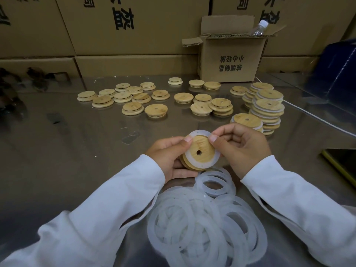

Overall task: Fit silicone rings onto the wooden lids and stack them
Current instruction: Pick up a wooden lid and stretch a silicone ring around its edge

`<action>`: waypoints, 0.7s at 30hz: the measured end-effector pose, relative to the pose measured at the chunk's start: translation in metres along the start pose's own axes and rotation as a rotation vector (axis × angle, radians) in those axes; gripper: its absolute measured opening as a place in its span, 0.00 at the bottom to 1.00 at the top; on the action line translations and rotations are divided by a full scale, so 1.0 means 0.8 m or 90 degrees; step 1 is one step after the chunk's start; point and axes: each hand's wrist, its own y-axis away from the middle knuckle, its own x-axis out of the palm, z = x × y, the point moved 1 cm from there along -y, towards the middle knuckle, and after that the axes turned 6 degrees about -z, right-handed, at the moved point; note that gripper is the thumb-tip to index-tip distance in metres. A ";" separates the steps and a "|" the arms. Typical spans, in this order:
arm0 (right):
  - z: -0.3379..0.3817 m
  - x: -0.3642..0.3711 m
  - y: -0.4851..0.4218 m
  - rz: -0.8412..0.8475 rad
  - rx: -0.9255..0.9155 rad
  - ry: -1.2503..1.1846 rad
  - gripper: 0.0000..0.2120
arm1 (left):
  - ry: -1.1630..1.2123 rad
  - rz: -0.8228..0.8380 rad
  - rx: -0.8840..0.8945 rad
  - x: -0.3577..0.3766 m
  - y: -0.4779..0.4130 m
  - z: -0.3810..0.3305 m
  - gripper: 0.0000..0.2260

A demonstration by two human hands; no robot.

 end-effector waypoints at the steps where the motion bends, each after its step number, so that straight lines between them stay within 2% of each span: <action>1: -0.001 0.000 0.000 0.001 0.005 0.004 0.08 | 0.006 -0.006 -0.002 0.000 0.000 0.000 0.07; 14: -0.005 0.002 -0.003 0.017 0.042 0.007 0.07 | -0.008 -0.011 0.025 0.000 0.002 0.002 0.07; 21: -0.002 0.004 0.001 0.022 -0.039 0.024 0.11 | -0.006 0.005 0.039 -0.001 0.002 0.003 0.06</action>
